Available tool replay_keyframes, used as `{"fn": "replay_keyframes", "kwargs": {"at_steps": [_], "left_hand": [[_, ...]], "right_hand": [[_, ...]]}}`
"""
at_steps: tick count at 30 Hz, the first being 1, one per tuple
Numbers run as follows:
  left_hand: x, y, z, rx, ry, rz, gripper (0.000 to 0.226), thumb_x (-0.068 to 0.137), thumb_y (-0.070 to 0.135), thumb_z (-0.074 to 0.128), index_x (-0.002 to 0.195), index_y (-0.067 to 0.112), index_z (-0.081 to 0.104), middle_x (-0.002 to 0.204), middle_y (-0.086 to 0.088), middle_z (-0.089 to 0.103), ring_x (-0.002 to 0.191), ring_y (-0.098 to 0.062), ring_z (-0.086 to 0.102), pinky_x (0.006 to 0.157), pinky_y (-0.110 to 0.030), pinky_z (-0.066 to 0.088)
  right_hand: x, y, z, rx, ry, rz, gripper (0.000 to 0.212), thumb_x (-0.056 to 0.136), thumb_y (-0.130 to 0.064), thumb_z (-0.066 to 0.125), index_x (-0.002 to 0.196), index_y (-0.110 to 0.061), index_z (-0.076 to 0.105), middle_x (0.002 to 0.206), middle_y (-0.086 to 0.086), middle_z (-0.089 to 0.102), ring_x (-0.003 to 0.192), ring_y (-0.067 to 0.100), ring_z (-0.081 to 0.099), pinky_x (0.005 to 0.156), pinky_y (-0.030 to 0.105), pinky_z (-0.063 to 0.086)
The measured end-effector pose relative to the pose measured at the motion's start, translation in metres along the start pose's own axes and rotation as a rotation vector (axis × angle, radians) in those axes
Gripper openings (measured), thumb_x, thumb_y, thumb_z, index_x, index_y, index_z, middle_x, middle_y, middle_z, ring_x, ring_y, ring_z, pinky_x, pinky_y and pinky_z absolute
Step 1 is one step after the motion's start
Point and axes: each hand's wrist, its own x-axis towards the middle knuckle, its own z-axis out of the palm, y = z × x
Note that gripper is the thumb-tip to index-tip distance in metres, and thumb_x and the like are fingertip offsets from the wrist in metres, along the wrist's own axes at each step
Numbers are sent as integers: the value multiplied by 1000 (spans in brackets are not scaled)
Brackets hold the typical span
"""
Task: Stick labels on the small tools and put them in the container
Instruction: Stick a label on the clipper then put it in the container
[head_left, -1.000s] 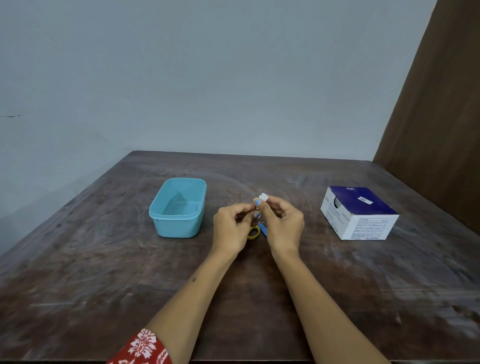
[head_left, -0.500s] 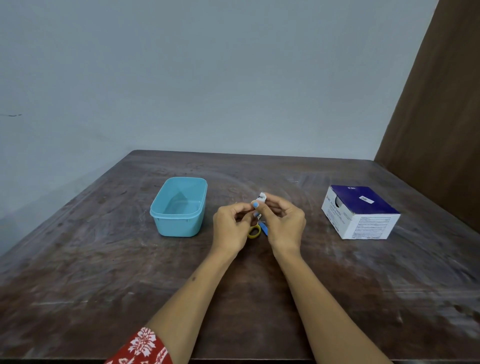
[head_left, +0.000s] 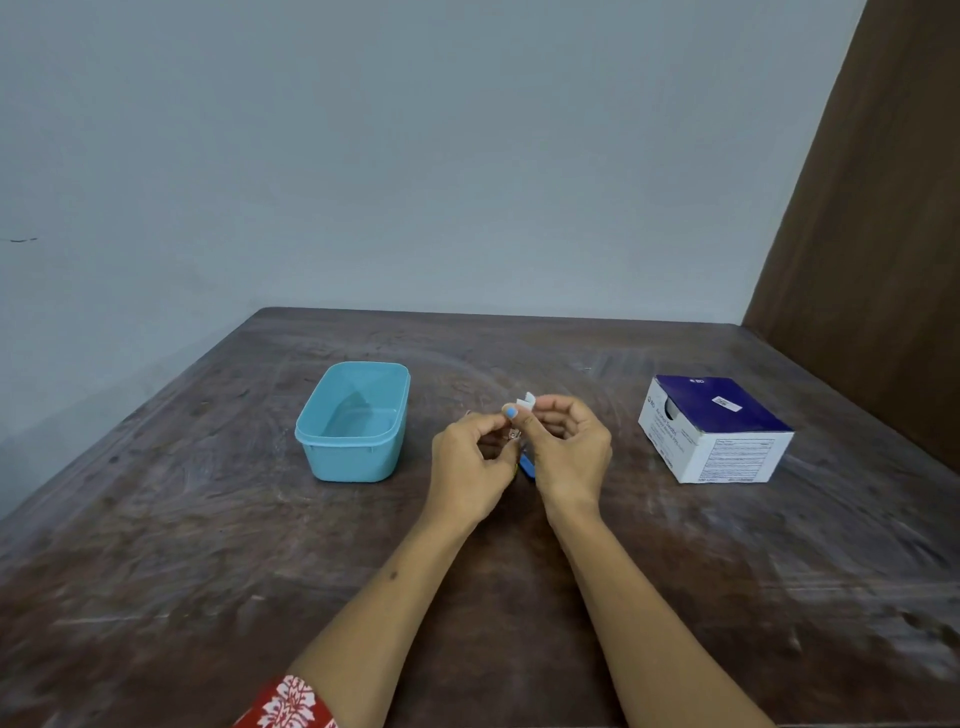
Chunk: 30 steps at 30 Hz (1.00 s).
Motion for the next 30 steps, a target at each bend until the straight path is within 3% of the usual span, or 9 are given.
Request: {"fn": "replay_keyframes", "kwargs": {"at_steps": [4,7,12,15,20,24,27,30], "left_hand": [[-1,1,-2,49,51,38,21,80,1,65,97,11,73,85,-1,70,72,-4,64,66,-10,51],[-1,3,-3,67,63,56,24,81,-1,64,99,11,72,85,-1,69,72,-2,62,67,-8,49],[0,1,-3,172,36,105,21,83,-2,58,92,11,72,77,-6,68,68,-14,62,70,-29,53],[-1,2,-3,146,26,108,26,85,-4,54,98,9,71,79,-8,71,70,-16,66,83,-30,53],[-1,2,-4,40,35,62,31,88,-3,53,108,13,69,87,0,73,72,1,67,70,-10,53],[0,0,-2,-18,66,42,30,87,-4,52,104,12,71,84,5,70,71,11,64,66,-6,50],[2,-3,-2,-49,84,-3,28,87,-2,53,100,13,72,83,2,73,72,5,66,64,-9,51],[5,-6,-1,-157,73,-82,25,90,0,53,104,10,71,85,-1,73,74,-1,69,67,-17,55]], "right_hand": [[-2,-1,1,-8,-10,-21,19,68,-17,82,70,-17,63,66,0,67,59,10,64,58,26,54],[-2,0,2,-21,4,-27,17,70,-21,81,70,-21,64,69,0,69,67,18,68,64,33,56],[-2,2,2,-26,-31,-64,12,72,-9,79,77,-16,70,72,-1,72,70,12,69,68,28,56],[-3,0,1,-27,-43,-93,17,76,-5,74,78,-22,71,75,-7,71,71,6,69,66,18,53],[-4,-1,1,-18,-77,-102,16,78,-1,72,88,-14,72,77,-6,71,70,4,68,63,14,52],[-4,-2,2,-53,-106,-154,24,75,2,73,83,-20,69,76,-10,68,71,-2,66,63,10,50],[-5,2,4,-65,-117,-172,24,75,-6,75,81,-29,68,76,-10,70,71,2,68,66,20,55],[-7,7,3,-113,-136,-211,14,81,-12,71,94,-19,73,82,-2,73,73,10,70,67,39,59]]}}
